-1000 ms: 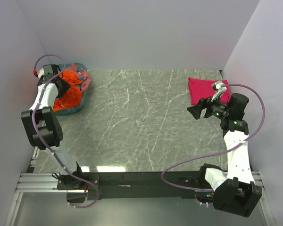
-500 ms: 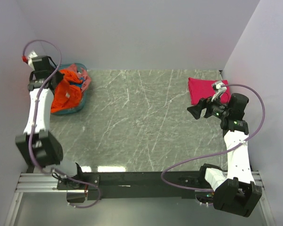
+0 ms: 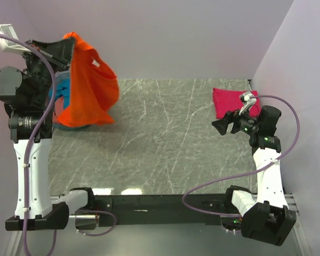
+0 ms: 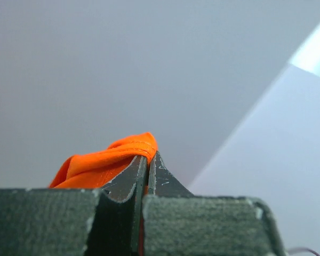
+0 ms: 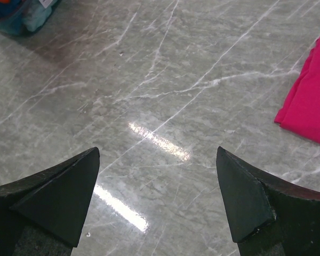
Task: Fold and stack the t-shirts
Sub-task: Move the tshirt to the center of the board
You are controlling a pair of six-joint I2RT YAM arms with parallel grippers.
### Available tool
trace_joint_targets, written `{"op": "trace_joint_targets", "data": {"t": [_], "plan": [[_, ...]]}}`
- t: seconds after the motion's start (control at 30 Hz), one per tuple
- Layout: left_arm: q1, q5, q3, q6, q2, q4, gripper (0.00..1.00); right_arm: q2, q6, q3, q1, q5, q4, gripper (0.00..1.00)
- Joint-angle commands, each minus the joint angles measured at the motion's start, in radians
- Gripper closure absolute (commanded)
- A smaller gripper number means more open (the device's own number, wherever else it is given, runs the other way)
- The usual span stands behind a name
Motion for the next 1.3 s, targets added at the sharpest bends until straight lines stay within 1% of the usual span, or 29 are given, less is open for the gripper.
{"op": "trace_joint_targets", "data": {"t": [0.0,0.03,0.1,0.2,0.3,0.33,0.4,0.5,0.6,0.67,0.73,0.83,0.9,1.1,1.2,1.23,1.27], "plan": [[-0.077,0.105,0.045,-0.07,0.014,0.105,1.0,-0.006,-0.015,0.026,0.002,0.011,0.015,0.05],[-0.119,0.106,0.05,-0.073,0.017,0.108,0.99,-0.009,-0.016,0.026,0.002,0.014,0.013,0.05],[-0.156,0.117,0.056,-0.085,0.031,0.119,1.0,-0.012,-0.022,0.026,0.003,0.024,0.013,0.05],[-0.254,0.134,0.062,-0.1,0.052,0.128,0.99,-0.017,-0.027,0.026,0.0,0.033,0.01,0.05],[-0.317,0.137,0.065,-0.099,0.066,0.128,0.99,-0.022,-0.032,0.025,-0.001,0.042,0.01,0.05],[-0.36,0.134,0.068,-0.097,0.069,0.154,0.99,-0.022,-0.032,0.025,-0.001,0.043,0.01,0.05],[-0.406,0.126,0.097,-0.08,0.085,0.151,0.99,-0.022,-0.032,0.025,-0.003,0.045,0.01,0.05],[-0.522,0.109,0.187,-0.039,0.131,0.137,0.99,-0.017,-0.035,0.026,-0.004,0.048,0.01,0.05],[-0.575,0.089,0.286,-0.005,0.187,0.09,0.99,-0.015,-0.035,0.028,-0.004,0.053,0.006,0.05],[-0.608,0.071,0.319,0.013,0.215,0.082,0.99,-0.018,-0.036,0.026,-0.006,0.054,0.007,0.05],[-0.627,0.056,0.317,0.025,0.223,0.08,0.99,-0.02,-0.038,0.025,-0.009,0.056,0.007,0.05],[-0.635,0.033,0.266,0.041,0.217,0.09,0.99,-0.019,-0.041,0.026,-0.01,0.057,0.007,0.05],[-0.636,0.03,0.206,0.039,0.201,0.103,0.99,-0.02,-0.042,0.026,-0.01,0.056,0.006,0.05],[-0.639,0.056,0.056,0.039,0.194,0.11,1.0,-0.014,-0.047,0.028,-0.01,0.059,0.001,0.05],[-0.639,0.059,-0.074,0.068,0.184,0.117,1.0,-0.012,-0.049,0.026,-0.009,0.062,0.003,0.05],[-0.639,0.057,-0.154,0.081,0.18,0.122,1.0,-0.012,-0.047,0.025,-0.01,0.06,0.003,0.05],[-0.641,0.065,-0.195,0.088,0.172,0.126,0.99,-0.011,-0.049,0.026,-0.01,0.057,0.001,0.05]]}}
